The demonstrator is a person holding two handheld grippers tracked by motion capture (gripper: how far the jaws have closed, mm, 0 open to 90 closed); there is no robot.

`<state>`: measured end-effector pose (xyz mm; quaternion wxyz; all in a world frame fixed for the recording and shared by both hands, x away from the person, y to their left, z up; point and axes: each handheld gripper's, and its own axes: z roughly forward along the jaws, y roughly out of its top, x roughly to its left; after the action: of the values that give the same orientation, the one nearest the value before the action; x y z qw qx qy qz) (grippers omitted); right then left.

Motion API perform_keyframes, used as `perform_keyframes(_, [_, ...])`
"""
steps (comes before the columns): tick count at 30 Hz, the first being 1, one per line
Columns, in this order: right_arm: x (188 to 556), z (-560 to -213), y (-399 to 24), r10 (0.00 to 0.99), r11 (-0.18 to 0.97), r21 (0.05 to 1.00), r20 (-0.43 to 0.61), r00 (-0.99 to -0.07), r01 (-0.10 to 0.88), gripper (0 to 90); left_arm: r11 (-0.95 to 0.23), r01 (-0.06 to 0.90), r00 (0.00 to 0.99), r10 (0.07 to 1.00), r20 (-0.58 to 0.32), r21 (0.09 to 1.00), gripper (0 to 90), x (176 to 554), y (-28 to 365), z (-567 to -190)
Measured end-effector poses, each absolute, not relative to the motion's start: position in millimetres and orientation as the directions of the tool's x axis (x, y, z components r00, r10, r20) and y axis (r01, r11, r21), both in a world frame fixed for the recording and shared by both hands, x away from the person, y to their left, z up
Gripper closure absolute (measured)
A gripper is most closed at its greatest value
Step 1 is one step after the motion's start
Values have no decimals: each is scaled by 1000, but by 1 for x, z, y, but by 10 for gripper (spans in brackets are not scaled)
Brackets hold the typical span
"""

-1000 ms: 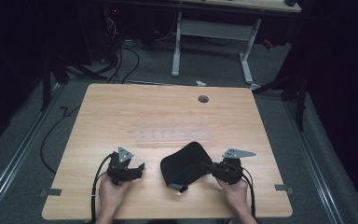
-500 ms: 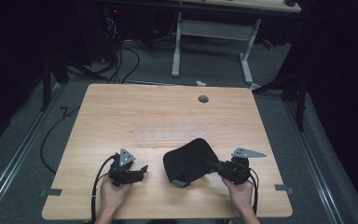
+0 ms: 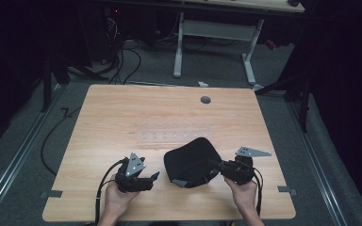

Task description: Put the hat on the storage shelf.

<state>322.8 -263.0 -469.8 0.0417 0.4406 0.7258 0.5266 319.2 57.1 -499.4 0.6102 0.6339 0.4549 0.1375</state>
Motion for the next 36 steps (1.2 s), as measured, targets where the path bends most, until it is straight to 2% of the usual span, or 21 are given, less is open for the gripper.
perform_keyframes(17, [326, -461, -251, 680, 89, 784, 403, -613, 614, 851, 131, 374, 627, 694, -354, 918, 242, 310, 38, -485])
perform_keyframes(32, [329, -457, -241, 680, 116, 774, 395, -618, 623, 850, 92, 384, 636, 695, -335, 919, 259, 309, 31, -491])
perform_keyframes(36, [329, -452, -238, 671, 116, 783, 392, -630, 611, 849, 80, 362, 635, 708, -308, 929, 269, 308, 32, -486])
